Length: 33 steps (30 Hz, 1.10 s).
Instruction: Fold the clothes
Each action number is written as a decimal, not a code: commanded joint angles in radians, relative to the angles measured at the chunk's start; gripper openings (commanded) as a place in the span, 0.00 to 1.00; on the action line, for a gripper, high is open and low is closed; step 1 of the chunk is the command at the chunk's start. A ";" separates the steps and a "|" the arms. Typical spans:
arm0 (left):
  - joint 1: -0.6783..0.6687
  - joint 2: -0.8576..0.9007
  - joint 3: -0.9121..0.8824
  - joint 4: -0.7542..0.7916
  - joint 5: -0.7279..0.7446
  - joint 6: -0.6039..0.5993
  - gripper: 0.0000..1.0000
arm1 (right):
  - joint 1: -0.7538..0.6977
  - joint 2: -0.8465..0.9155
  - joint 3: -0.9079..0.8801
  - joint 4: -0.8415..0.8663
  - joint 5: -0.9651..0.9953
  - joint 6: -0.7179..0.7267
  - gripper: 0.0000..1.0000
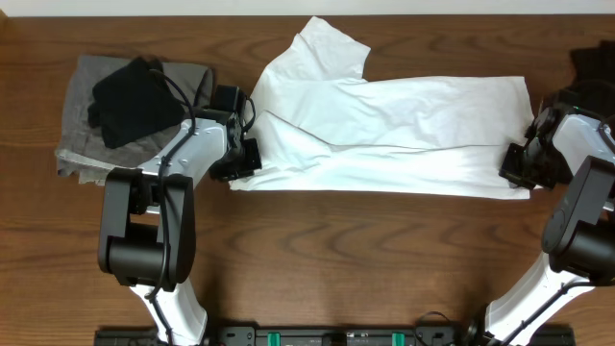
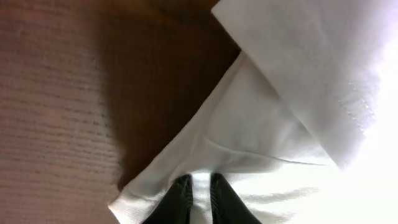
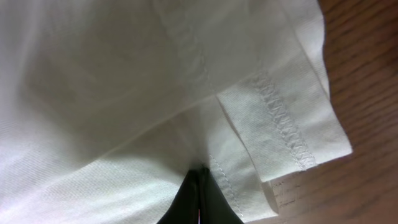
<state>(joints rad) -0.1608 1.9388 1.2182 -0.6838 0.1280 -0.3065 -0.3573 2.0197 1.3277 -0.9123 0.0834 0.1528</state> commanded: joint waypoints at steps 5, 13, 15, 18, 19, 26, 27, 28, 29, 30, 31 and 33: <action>0.005 -0.090 0.018 -0.011 0.018 -0.005 0.15 | -0.004 -0.005 0.011 -0.024 0.032 0.014 0.01; 0.005 -0.322 0.045 0.043 0.017 -0.013 0.21 | 0.037 -0.111 0.175 -0.168 -0.223 -0.105 0.01; 0.005 -0.367 0.045 0.056 0.016 -0.013 0.22 | 0.070 -0.126 0.217 -0.198 -0.340 -0.222 0.01; 0.008 -0.407 0.045 0.069 -0.013 -0.025 0.22 | 0.155 -0.130 0.249 -0.224 -0.457 -0.407 0.01; 0.009 -0.414 0.045 0.071 -0.037 -0.035 0.22 | 0.188 -0.130 0.248 -0.220 -0.468 -0.435 0.01; 0.035 -0.404 0.045 0.088 -0.238 -0.047 0.06 | 0.504 -0.116 0.193 -0.138 -0.467 -0.579 0.01; 0.043 -0.402 0.045 0.092 -0.255 -0.047 0.06 | 0.542 -0.116 0.182 -0.111 -0.452 -0.588 0.01; 0.054 -0.400 0.045 0.096 -0.267 -0.047 0.06 | 0.585 -0.116 0.166 -0.071 -0.422 -0.595 0.01; 0.065 -0.398 0.045 0.100 -0.273 -0.047 0.06 | 0.625 -0.116 0.148 -0.031 -0.381 -0.596 0.01; 0.080 -0.397 0.045 0.106 -0.274 -0.047 0.06 | 0.663 -0.116 0.130 0.012 -0.333 -0.596 0.01; 0.093 -0.396 0.045 0.110 -0.274 -0.047 0.06 | 0.693 -0.116 0.113 0.051 -0.293 -0.596 0.01; 0.122 -0.395 0.045 0.117 -0.274 -0.047 0.06 | 0.753 -0.116 0.071 0.132 -0.212 -0.613 0.01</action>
<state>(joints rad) -0.0776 1.5341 1.2518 -0.5732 -0.0929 -0.3435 0.3347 1.8938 1.4483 -0.8284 -0.2672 -0.4034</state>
